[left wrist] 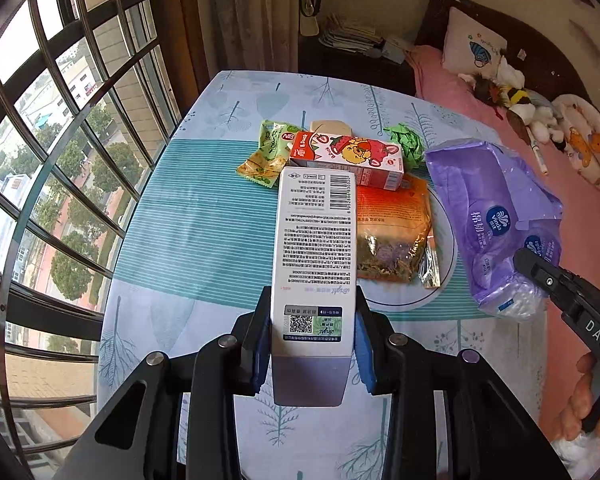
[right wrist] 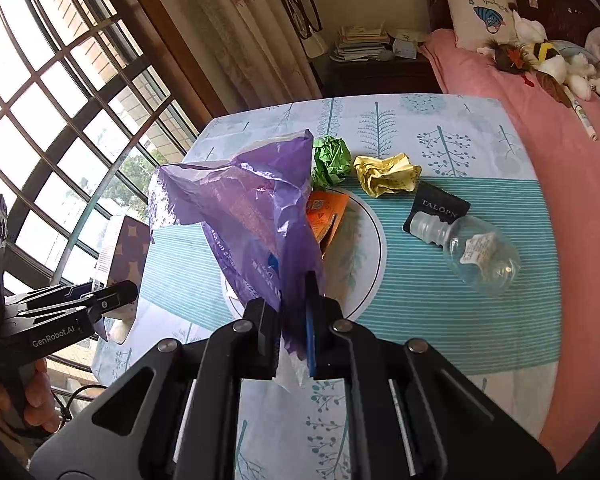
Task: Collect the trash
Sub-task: 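Lift the white box and purple bag off the table toward the trash bin, then lower both tools over the bin and open them to drop box and bag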
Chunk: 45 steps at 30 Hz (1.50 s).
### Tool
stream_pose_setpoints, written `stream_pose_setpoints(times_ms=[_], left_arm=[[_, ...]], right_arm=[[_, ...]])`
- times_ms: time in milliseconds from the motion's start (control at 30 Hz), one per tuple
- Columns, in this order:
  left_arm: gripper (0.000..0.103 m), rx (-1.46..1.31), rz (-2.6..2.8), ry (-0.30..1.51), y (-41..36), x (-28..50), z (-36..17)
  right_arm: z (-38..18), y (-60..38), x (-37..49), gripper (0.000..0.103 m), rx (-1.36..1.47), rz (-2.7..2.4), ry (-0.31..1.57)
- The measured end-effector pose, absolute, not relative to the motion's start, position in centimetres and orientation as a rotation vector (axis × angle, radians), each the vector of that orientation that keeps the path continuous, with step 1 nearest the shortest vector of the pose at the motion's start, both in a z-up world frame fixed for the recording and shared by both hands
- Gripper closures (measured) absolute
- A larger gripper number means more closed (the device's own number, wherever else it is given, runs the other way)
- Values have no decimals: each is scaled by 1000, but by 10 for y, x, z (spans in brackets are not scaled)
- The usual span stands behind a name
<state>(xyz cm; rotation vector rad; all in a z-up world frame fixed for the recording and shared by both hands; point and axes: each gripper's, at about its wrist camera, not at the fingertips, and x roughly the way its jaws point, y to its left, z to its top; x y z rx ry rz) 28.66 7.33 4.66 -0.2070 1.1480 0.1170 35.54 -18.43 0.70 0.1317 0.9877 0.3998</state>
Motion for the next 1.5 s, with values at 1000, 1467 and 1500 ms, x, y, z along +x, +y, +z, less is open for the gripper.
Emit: stream_pose_setpoints(times_ms=[1000,1467,1500], left_arm=[[69,-8,-97,1120,144,-7,94],[69,50,-223,1239,90,-33,27],[69,54,-226,1251,85,-32,20]], right_arm=[[42,-115,31,97,273,113,908],[-20,-131,-47,97,308,4,1082],[-26,-134,-46,97,307,1,1098]])
